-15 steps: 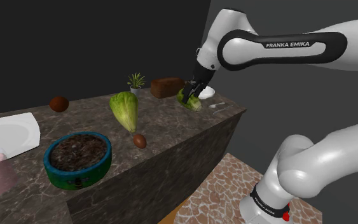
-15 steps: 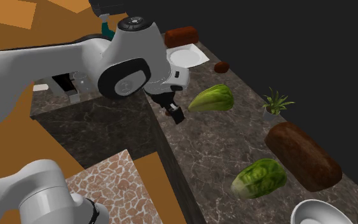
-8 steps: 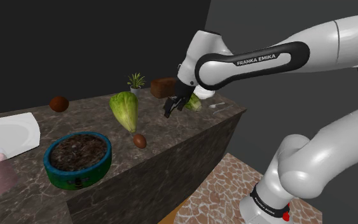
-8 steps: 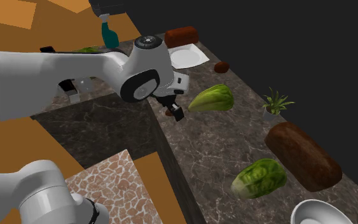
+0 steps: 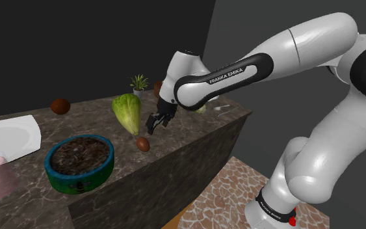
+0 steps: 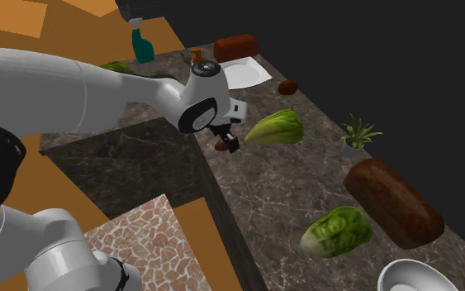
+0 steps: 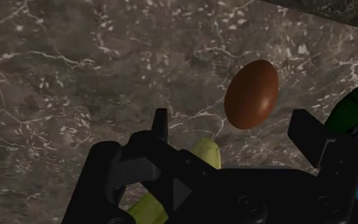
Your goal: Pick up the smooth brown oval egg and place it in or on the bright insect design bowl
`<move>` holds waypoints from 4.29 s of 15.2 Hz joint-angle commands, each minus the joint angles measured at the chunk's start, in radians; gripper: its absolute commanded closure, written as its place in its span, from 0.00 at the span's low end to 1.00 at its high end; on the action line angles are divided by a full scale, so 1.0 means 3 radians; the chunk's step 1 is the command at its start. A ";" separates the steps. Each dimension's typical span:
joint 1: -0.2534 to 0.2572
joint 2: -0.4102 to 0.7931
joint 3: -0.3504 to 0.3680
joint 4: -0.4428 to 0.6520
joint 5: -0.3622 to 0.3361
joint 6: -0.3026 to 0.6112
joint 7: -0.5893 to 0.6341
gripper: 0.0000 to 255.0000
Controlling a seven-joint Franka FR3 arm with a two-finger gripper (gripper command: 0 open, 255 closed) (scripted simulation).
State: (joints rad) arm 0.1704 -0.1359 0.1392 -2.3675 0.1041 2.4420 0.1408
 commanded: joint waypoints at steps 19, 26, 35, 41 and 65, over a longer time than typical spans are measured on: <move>0.0116 0.0875 0.0119 0.0273 -0.0061 0.0604 0.0198 0.00; 0.0116 0.0876 0.0119 0.0273 -0.0061 0.0605 0.0198 1.00; 0.0108 0.0688 0.0122 0.0348 -0.0038 0.0344 0.0195 1.00; 0.0102 0.0524 0.0120 0.0449 -0.0022 0.0080 0.0197 1.00; 0.0176 0.0375 0.0220 0.1237 -0.0110 -0.0840 0.0489 1.00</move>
State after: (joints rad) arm 0.2142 -0.0397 0.1937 -2.0182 0.0802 2.1942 0.2613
